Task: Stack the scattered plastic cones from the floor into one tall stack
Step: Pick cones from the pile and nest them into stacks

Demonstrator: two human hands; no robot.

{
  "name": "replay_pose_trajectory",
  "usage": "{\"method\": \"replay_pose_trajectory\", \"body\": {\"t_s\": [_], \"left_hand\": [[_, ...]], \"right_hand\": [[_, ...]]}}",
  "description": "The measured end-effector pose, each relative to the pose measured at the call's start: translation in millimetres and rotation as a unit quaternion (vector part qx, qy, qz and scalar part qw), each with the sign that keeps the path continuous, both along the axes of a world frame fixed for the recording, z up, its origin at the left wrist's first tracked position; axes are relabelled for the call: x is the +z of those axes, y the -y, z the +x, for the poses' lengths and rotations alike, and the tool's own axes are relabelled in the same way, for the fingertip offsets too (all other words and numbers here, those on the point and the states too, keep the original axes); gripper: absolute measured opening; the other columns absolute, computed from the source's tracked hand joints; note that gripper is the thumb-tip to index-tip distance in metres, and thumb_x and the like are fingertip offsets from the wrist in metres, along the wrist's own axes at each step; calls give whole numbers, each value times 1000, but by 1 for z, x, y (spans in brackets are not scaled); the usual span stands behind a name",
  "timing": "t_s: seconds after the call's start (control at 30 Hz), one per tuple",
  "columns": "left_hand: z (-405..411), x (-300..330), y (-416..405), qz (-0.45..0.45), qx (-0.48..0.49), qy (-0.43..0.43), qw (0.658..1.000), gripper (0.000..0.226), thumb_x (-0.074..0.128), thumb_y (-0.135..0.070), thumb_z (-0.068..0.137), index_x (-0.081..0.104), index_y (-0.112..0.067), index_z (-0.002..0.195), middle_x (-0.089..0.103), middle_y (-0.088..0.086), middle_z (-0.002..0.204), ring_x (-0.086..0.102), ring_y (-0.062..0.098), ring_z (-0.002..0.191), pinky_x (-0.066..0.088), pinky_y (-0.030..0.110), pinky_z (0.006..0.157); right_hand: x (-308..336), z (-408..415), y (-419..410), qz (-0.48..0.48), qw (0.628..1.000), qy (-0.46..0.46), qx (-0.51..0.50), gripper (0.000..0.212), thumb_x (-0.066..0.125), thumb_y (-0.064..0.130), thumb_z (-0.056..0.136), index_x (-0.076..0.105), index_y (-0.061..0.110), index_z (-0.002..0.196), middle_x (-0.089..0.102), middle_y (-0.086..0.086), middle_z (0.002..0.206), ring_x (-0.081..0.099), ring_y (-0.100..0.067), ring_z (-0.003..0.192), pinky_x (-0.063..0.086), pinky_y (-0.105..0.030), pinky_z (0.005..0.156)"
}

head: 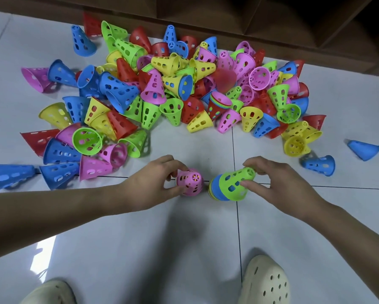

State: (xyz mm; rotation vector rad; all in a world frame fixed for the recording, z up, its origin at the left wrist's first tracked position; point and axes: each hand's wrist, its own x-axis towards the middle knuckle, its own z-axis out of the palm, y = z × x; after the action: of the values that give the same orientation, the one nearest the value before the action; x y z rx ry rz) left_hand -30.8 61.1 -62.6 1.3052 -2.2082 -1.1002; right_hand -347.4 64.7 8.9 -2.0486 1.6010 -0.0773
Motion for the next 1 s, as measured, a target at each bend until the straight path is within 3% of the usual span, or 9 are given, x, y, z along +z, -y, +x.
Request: {"method": "replay_pose_trajectory", "body": {"t_s": [0.07,0.2,0.27,0.43,0.57,0.73,0.87,1.0], "left_hand": [[8,-1,0,3,6,16,1000,38,76,-32,87,65,-22,121,53,-8,94,55,2,81,38,4,70],[26,1,0,-1,18,37,999,33,75,-35,88,65,-22,116,56,-7,96,55,2,84,39,6,72],[41,4,1,-18,29,58,998,31,74,-34,88,65,-23,115,56,-8,96,54,0,84,43,12,73],[106,2,3,-91,95,167,977,26,80,-22,81,67,-15,102,57,-2,92,55,16,78,50,33,68],[173,-10,-5,-86,158,299,937,48,86,-34,74,67,-10,110,62,11,102,58,31,90,50,46,78],[205,-29,-15,-56,126,342,930,74,82,-56,71,60,-16,130,63,12,114,58,32,96,48,44,79],[199,-39,-5,-64,68,338,937,75,80,-59,72,56,-27,136,59,6,119,57,28,106,48,43,86],[192,-49,5,-56,42,370,926,75,78,-60,70,56,-34,137,57,2,126,54,28,113,43,43,95]], "right_hand": [[-1,3,1,6,1000,10,-9,40,70,49,83,57,30,116,71,15,108,63,-3,96,54,-33,85],[2,23,6,10,1000,14,-4,34,70,46,86,59,30,114,69,17,105,57,5,91,42,-10,79],[4,43,9,11,999,29,8,30,68,45,88,60,30,113,66,20,104,54,13,94,38,-6,78],[2,111,20,8,991,100,85,25,63,43,92,60,29,112,62,19,108,58,-4,95,50,-27,84],[-24,167,38,17,980,143,140,27,63,37,94,59,22,116,61,11,112,57,-7,102,51,-35,90],[-65,218,59,17,980,147,134,35,65,32,92,56,16,122,58,2,121,55,-16,110,48,-38,92],[-88,237,77,16,985,98,143,55,69,30,90,50,12,138,49,-5,141,45,-24,128,41,-38,106],[-97,251,89,-14,985,63,159,57,69,32,88,52,14,139,49,-7,136,44,-27,126,41,-41,106]]}}
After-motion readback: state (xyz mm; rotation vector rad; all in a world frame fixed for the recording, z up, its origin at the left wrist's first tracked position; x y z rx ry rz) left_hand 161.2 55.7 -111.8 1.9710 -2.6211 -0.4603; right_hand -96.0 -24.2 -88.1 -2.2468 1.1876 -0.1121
